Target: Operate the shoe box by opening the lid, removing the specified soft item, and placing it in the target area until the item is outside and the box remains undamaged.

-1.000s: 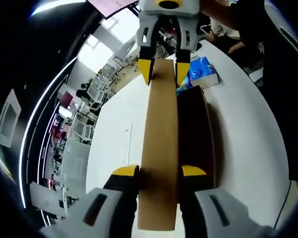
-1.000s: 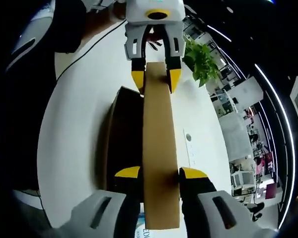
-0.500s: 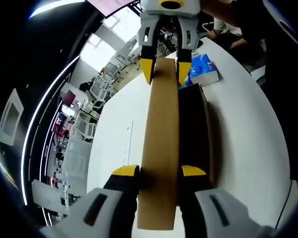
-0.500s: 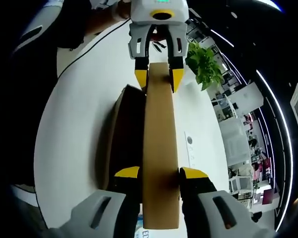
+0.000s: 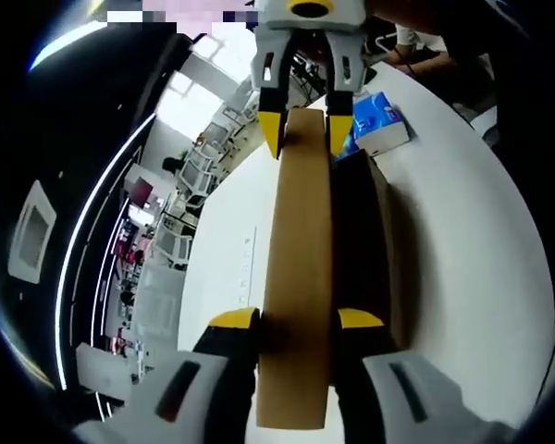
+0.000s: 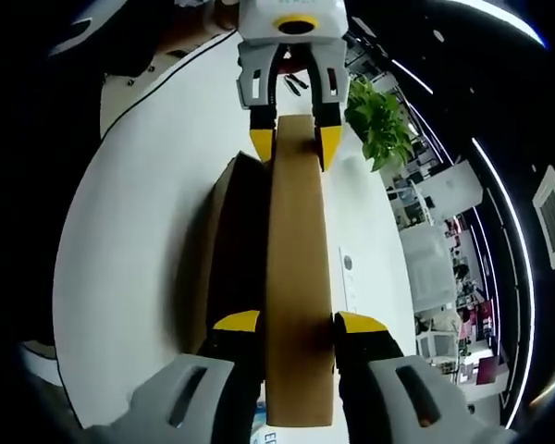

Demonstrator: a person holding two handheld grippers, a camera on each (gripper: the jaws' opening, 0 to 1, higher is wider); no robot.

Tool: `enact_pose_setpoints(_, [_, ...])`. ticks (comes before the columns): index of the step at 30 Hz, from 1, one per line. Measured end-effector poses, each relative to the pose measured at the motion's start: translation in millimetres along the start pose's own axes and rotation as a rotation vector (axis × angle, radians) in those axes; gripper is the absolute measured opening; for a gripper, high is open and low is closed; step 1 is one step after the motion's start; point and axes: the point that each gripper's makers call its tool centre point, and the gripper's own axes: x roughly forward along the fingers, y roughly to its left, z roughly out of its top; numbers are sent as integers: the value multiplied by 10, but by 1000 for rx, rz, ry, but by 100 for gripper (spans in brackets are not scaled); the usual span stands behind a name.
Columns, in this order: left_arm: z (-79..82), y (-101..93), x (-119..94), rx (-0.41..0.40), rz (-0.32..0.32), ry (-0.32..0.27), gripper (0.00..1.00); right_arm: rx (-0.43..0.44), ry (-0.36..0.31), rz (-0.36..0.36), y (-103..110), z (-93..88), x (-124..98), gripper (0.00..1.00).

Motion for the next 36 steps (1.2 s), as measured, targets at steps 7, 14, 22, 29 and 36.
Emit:
enact_pose_setpoints(7, [-51, -38, 14, 18, 40, 1, 31, -6, -24, -50, 42, 23, 30, 30])
enact_pose_setpoints(14, [-82, -76, 23, 31, 64, 9, 31, -25, -35, -103, 99, 43, 53, 30])
enact_pose_setpoints(22, [-92, -137, 21, 69, 103, 5, 31, -52, -38, -155, 169, 40, 46, 29])
enact_pose_setpoints(29, [-105, -184, 3, 85, 135, 23, 32, -72, -45, -194, 224, 51, 51, 29])
enact_pose_setpoints(36, [-158, -221, -29, 84, 165, 45, 31, -78, -55, -220, 267, 49, 48, 29])
